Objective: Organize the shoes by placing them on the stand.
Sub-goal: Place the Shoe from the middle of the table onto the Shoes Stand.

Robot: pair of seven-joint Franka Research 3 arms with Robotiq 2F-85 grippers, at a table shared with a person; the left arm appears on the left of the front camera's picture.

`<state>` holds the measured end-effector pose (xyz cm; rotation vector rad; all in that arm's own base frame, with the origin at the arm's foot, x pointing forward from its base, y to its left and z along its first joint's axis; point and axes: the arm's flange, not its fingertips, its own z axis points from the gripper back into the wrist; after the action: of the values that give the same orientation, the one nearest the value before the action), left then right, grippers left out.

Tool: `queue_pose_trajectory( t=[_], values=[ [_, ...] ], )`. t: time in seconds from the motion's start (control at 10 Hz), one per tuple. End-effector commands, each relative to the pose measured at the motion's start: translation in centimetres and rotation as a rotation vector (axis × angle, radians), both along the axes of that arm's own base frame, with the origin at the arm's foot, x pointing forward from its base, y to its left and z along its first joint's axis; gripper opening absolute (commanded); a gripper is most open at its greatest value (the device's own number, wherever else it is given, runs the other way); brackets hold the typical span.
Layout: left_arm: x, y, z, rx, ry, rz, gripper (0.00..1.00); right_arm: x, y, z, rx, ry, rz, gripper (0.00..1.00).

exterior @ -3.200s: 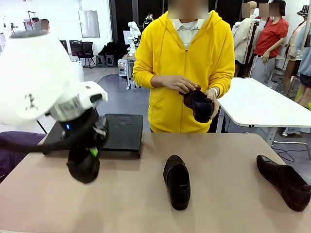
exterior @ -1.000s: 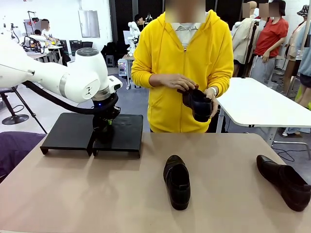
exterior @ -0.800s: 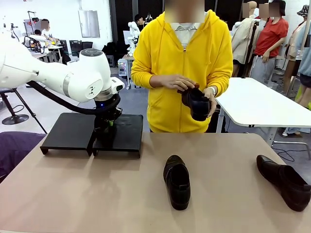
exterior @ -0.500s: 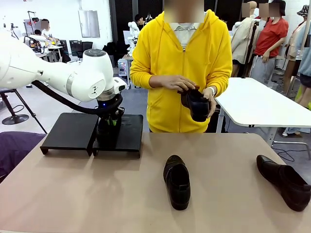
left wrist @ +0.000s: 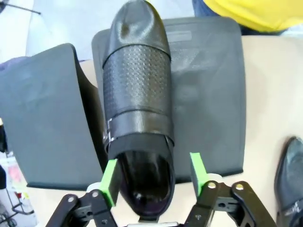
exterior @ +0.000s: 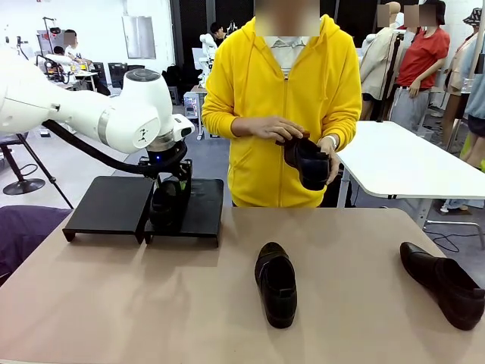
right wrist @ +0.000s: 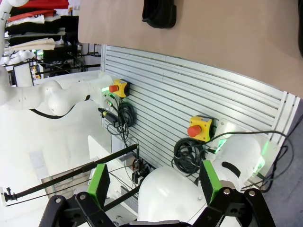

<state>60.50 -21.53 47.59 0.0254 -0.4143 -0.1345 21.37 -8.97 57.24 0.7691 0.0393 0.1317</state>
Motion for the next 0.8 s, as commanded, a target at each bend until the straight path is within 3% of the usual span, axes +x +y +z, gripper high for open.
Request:
queue_pose_trajectory(
  t=[0.0, 0.2, 0.4, 0.5, 0.6, 0.7],
  values=[
    [-4.3, 3.2, 2.4, -0.001, 0.068, -0.117, 1.00, 0.0, 0.1, 0.4, 0.014, -0.001, -0.004, 1.00],
    [-9.0, 6.6, 5.7, -0.025, 0.235, -0.370, 1.00, 0.0, 0.1, 0.4, 0.014, -0.001, -0.004, 1.00],
    [-14.9, 12.9, 10.2, -0.094, 0.404, -0.509, 1.00, 0.0, 0.1, 0.4, 0.014, -0.001, -0.004, 1.00],
    [-17.8, 15.9, 11.7, -0.175, 0.451, -0.580, 1.00, 0.0, 0.1, 0.4, 0.014, -0.001, -0.004, 1.00],
    [-21.4, 18.0, 12.0, -0.223, 0.441, -0.522, 1.00, 0.0, 0.1, 0.4, 0.014, -0.001, -0.004, 1.00],
    [-26.3, 18.4, 11.1, -0.241, 0.355, -0.466, 1.00, 0.0, 0.1, 0.4, 0.014, -0.001, -0.004, 1.00]
  ],
)
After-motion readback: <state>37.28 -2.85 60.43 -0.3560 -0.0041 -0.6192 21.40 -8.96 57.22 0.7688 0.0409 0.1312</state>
